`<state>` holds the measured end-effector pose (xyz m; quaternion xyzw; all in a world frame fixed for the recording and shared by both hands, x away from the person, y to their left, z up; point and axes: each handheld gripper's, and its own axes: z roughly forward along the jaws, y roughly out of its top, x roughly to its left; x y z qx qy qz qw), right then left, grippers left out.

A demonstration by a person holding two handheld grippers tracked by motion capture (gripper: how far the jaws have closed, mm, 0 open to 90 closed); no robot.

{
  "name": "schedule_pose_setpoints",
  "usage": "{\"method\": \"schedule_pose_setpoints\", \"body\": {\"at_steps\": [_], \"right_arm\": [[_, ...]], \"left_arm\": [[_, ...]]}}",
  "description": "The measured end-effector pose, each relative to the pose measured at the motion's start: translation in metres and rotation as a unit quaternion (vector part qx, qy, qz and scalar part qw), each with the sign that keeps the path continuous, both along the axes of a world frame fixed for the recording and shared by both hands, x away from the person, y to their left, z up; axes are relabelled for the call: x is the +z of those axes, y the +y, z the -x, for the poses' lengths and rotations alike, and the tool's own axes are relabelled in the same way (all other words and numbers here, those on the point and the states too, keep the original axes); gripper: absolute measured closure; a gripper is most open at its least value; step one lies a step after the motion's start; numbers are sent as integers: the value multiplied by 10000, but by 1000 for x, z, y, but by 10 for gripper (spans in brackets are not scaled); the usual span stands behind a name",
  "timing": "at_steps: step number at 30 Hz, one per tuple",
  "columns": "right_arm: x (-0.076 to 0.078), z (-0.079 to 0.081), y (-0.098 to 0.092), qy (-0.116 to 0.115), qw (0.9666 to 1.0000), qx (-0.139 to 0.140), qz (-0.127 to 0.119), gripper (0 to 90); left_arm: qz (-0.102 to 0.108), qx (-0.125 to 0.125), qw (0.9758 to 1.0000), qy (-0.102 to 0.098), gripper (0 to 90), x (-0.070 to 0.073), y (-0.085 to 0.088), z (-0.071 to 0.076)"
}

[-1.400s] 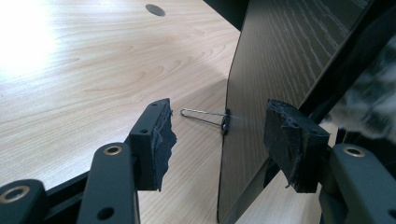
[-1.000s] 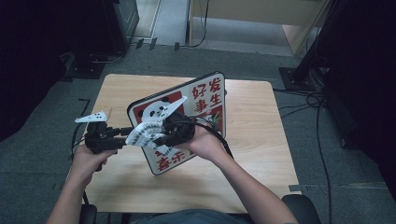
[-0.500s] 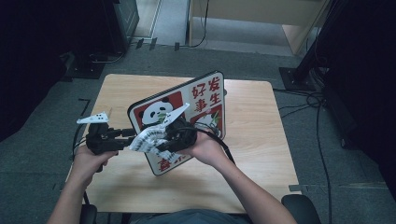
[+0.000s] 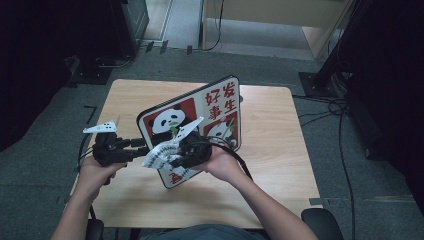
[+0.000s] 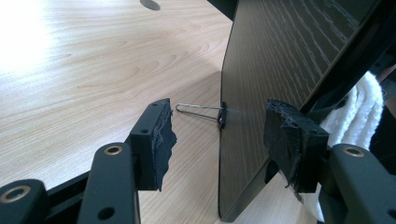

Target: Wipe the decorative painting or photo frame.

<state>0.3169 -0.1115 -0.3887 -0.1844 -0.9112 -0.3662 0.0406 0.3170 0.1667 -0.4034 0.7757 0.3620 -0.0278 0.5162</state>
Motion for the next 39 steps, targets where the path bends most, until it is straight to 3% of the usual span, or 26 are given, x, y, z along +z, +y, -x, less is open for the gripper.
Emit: {"method": "schedule_pose_setpoints", "body": {"at_steps": [19,28,32,39], "right_arm": [[-19,4,-4,13,9999,40,124,767],[-32,7,-6,88,9998,21,180,766],[-39,9,-7,7,9998,50,170,767],[-54,12,-7,120,9996,53,245,767]], "left_arm": [[-33,-38,10000,-8,427,0,-1,1],[-37,-44,10000,-2,427,-1,-1,0],[-42,-46,10000,1,427,-1,-2,1],[-39,-52,10000,10,427,-1,-2,1]]}}
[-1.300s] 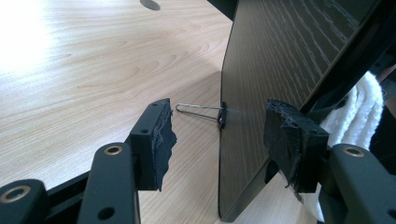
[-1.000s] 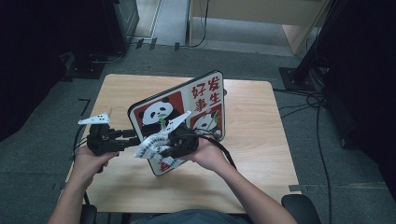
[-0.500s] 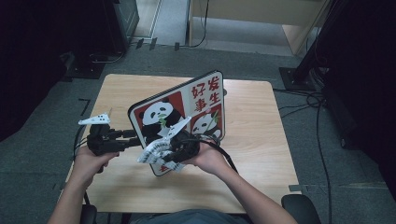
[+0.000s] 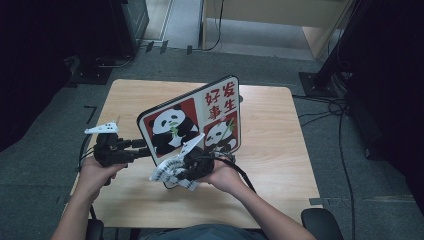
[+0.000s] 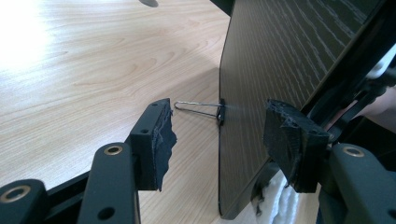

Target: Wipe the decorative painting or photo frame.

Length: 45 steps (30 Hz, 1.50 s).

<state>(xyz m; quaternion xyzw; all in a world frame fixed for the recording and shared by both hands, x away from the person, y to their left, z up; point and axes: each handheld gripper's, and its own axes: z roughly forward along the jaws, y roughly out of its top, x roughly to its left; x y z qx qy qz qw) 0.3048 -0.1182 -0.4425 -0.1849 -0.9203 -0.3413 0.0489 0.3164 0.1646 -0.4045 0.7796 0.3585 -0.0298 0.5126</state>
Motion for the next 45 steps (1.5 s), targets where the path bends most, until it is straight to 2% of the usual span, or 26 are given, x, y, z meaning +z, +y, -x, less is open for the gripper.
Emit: {"method": "schedule_pose_setpoints", "body": {"at_steps": [12,19,22,31,33,35,45], "right_arm": [[-26,5,1,195,9995,12,245,766],[-26,6,1,203,9992,25,329,772],[-22,8,1,168,9991,74,375,774],[-3,14,-2,134,9995,163,252,776],[3,15,-2,220,9993,181,224,772],[8,16,-1,199,9993,201,229,773],[38,24,8,60,9995,316,66,777]], "left_arm": [[10,-8,10000,5,427,0,0,0],[13,1,10000,32,410,0,1,-1],[-3,4,10000,12,402,0,1,-2],[-30,-3,10000,48,376,1,4,-4],[-74,37,9999,60,370,1,4,-4],[-201,108,9997,43,364,2,7,-4],[-202,385,9990,91,360,2,24,-3]]}}
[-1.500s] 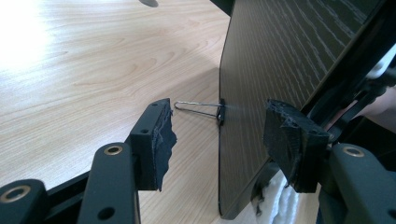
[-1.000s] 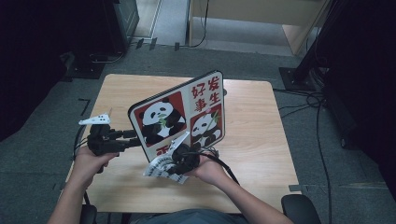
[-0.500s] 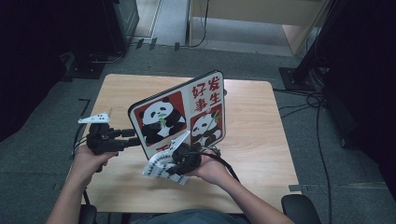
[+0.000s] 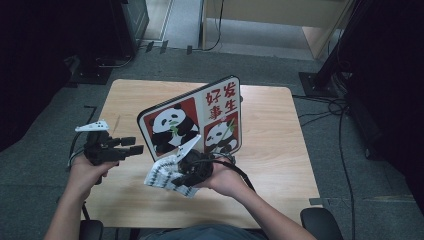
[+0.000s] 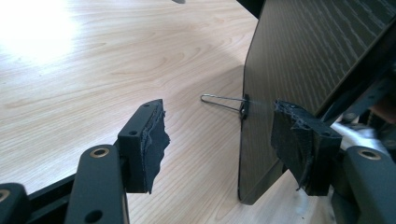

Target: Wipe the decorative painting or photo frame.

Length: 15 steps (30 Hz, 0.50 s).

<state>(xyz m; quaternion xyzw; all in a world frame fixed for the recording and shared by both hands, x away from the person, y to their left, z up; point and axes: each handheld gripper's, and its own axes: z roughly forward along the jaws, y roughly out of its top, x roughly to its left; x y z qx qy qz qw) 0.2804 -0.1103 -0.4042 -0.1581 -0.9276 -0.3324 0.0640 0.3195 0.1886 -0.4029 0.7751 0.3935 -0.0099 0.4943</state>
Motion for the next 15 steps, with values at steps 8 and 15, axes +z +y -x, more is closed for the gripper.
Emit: {"method": "schedule_pose_setpoints", "body": {"at_steps": [8,15], "right_arm": [[23,7,16,-72,9995,252,-162,776],[44,7,28,-212,9987,407,-199,775]], "left_arm": [[-4,124,9999,-14,358,0,9,1],[23,322,9995,-4,358,0,21,5]]}}
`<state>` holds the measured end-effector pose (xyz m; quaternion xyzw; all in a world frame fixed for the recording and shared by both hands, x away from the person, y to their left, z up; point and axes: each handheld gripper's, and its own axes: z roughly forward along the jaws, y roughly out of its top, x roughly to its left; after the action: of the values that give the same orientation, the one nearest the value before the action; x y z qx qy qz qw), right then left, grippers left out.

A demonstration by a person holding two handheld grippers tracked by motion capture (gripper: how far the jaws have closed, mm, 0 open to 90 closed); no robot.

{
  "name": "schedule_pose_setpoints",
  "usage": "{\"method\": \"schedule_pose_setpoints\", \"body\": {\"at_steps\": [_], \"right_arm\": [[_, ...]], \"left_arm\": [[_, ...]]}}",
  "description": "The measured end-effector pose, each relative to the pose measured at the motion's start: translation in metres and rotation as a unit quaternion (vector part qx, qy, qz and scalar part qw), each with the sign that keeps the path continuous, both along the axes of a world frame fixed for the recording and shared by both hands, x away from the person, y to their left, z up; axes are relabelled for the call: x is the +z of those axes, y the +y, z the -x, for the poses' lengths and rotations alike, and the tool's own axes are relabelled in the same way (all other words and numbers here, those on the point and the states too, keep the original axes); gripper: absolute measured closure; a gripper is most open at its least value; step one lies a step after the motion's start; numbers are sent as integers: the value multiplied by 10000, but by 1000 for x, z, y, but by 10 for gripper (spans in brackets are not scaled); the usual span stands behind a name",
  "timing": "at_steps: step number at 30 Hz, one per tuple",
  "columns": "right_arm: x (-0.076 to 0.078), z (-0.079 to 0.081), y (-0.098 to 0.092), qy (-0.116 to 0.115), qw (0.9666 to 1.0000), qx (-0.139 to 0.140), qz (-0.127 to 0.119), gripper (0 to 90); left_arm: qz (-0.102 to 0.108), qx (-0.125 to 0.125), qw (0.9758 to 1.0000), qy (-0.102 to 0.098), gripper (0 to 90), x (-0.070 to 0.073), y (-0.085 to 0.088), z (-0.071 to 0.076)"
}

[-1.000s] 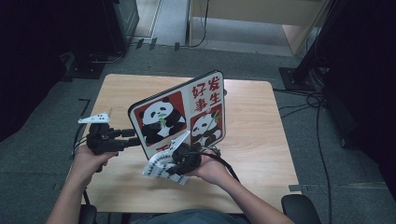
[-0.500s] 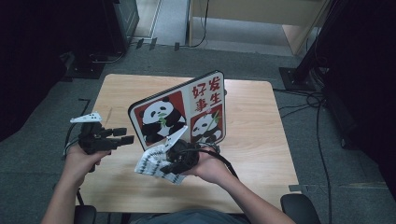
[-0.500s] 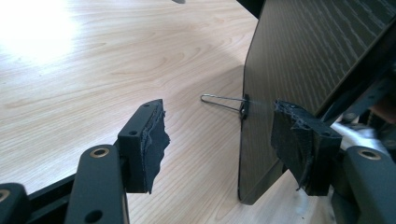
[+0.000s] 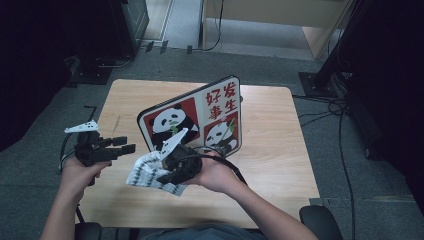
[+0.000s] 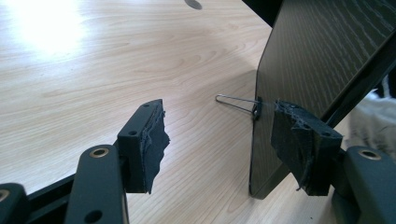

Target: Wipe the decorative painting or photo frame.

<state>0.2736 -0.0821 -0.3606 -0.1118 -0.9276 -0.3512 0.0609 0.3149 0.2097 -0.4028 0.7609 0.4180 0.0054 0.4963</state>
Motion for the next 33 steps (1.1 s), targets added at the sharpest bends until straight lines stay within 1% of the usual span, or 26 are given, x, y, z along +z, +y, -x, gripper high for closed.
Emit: {"method": "schedule_pose_setpoints", "body": {"at_steps": [5,8,10,12,14,17,19,21,25,26,27,29,33], "right_arm": [[10,0,10,-61,9998,173,-34,775],[16,2,17,-182,9994,281,-70,776],[21,1,21,-227,9992,311,-51,776],[25,-3,24,-241,9994,257,-42,776],[30,-8,26,-255,9995,185,-84,776],[41,-16,27,-289,9995,73,-142,776],[51,-20,29,-338,9991,18,-238,775],[59,-23,31,-382,9989,-35,-277,775],[75,-31,33,-379,9984,-207,-357,772],[77,-31,33,-384,9983,-206,-384,773],[81,-32,34,-437,9979,-200,-432,773],[85,-33,34,-472,9977,-208,-448,773],[93,-41,34,-467,9971,-389,-458,773]], "left_arm": [[26,110,9999,-4,358,0,7,4],[22,177,9998,13,358,-1,12,6],[27,216,9998,19,358,-1,13,7],[28,241,9997,12,358,-1,15,9],[13,258,9997,11,358,-1,16,10],[6,257,9997,16,358,-2,17,11],[-4,252,9997,16,358,-2,17,11],[3,252,9997,14,358,-2,17,11],[46,237,9997,9,358,-2,17,11],[68,246,9997,3,358,-1,17,12],[61,242,9997,3,358,-1,16,12],[24,223,9997,-4,358,-1,16,12],[21,239,9997,9,358,-2,16,12]]}}
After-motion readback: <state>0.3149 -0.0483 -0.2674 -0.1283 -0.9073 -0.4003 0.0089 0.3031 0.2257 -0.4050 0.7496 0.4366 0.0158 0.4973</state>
